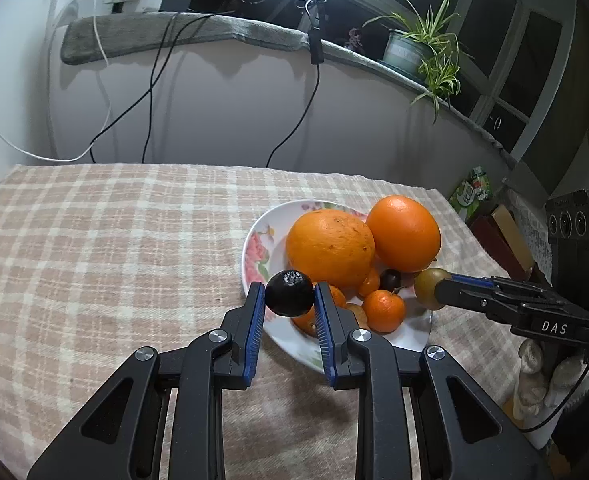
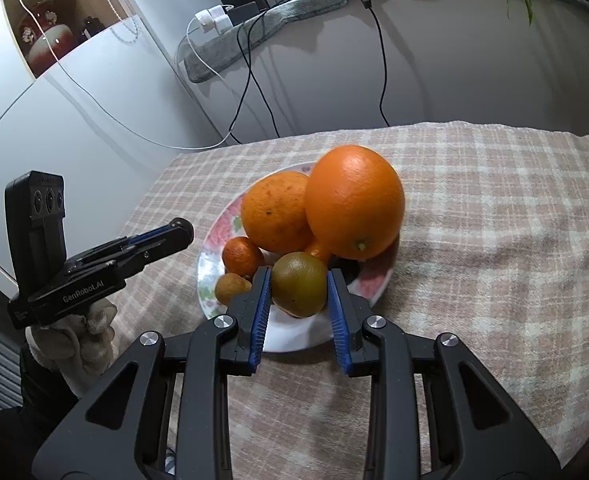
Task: Organize fruits
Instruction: 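Lift and carry the dark fruit and longan over the plate with both grippers, then release the dark fruit and longan onto the plate, opening both grippers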
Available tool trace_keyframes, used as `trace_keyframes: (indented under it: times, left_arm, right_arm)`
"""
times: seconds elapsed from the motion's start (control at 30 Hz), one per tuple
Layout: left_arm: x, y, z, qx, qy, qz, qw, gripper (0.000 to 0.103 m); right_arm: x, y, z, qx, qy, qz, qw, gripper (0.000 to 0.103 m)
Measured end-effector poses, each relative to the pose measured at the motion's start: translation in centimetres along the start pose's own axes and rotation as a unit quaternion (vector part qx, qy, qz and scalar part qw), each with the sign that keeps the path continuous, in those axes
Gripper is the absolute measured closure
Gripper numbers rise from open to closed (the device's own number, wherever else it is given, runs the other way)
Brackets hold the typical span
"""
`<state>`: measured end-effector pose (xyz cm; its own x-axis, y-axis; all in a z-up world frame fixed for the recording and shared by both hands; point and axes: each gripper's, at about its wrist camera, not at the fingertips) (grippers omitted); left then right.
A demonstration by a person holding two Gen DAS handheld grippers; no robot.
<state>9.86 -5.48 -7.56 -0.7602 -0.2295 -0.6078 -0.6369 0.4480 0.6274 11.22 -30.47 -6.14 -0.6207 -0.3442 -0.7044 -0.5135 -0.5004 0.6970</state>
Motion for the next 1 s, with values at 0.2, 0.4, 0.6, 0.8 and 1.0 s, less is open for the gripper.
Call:
trace_keyframes:
  times: [0.2,0.4,0.6,0.8,1.0]
  left_arm:
    - [-0.2,-0.6,-0.4,-0.002,-0.003,0.003,1.0,0.08]
    - [-0.3,-1.0,-0.7,-0.005,-0.008,0.007,0.9999,0.08]
    - [-0.4,-1.2,-0.7,-0.006,-0.008,0.008,0.9999,0.079]
    - [-0.5,-1.2,-0.7,-0.01,-0.009,0.006,0.9999,0.077]
    - [-0.5,-0.9,-1.0,-0.013,-0.014,0.0,0.9998,0.064]
  right_arm:
    - [0.5,0.0,-0.5,0.004,-0.003,0.003,1.0,0.074]
    - [0.6,-0.1,-0.5,0.01,-0.002,0.003,1.0,0.074]
    - [0.7,-0.1,-0.4,0.013,0.002,0.005,1.0,0.074]
    - [0.7,-0.1,-0.2,0.015,0.006,0.006,1.0,0.074]
    - [0.4,-0.1,-0.1,0.019,0.013,0.004,1.0,0.073]
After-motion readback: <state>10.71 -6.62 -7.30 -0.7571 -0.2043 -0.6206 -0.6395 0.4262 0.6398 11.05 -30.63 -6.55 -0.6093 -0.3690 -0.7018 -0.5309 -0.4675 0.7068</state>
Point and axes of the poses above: each gripper's, at about its wrist camera, not at the fingertips, and y roughly against the way its jaws point, z to its left, x to its underside, and after that the axes turned 15 degrees about y, right-handed
